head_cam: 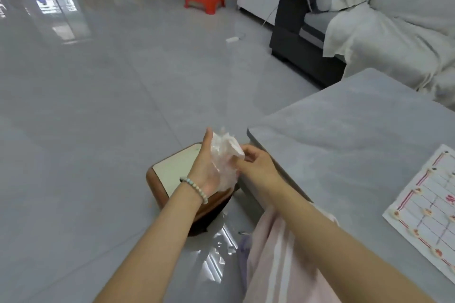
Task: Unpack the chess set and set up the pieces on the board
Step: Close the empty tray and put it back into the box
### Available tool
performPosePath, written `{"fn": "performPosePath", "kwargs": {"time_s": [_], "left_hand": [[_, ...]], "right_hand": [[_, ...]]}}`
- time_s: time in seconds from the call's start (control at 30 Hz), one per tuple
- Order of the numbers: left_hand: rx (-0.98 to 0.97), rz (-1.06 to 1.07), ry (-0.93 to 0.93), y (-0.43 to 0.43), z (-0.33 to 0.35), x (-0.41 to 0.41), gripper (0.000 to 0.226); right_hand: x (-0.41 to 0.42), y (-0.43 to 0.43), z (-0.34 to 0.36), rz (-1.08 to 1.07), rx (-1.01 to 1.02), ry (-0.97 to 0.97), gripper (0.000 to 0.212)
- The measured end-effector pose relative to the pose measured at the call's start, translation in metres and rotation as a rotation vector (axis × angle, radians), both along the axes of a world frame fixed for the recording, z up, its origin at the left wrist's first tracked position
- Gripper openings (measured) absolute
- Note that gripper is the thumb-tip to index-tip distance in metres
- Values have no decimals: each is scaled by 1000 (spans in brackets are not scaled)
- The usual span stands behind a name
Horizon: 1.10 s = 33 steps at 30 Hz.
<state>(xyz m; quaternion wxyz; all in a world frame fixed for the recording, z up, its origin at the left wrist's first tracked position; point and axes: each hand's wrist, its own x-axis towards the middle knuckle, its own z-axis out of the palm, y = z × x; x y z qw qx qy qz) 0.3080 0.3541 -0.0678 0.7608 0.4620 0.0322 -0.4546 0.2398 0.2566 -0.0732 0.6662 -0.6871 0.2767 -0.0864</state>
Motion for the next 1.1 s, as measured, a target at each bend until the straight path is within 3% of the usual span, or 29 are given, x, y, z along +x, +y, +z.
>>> {"fn": "performPosePath", "kwargs": {"time_s": [0.13,0.27,0.37,0.43,0.53,0.77,0.97,1.1], "left_hand": [[-122,38,-276,26,-42,11,80],[43,237,-427,42,-66,4,63],[141,427,-478,52,-72,14,44],[259,480,-570,59,-82,22,45],[522,288,-777,68,-115,29,46],[832,-44,-1305,58,-165,41,35],[1113,-235,-1307,36,-167,46,46],[1199,-482,-1290,27,-168,49,44]], "right_hand": [[20,5,-14,-34,112,69,14],[24,19,-27,57,144,102,12],[20,16,-28,203,305,144,19],[20,4,-30,126,425,166,24],[18,-10,-33,-54,454,172,27],[16,-3,-36,-14,474,208,24],[15,-4,-36,-32,490,202,24],[14,-4,-34,-34,529,191,29]]}}
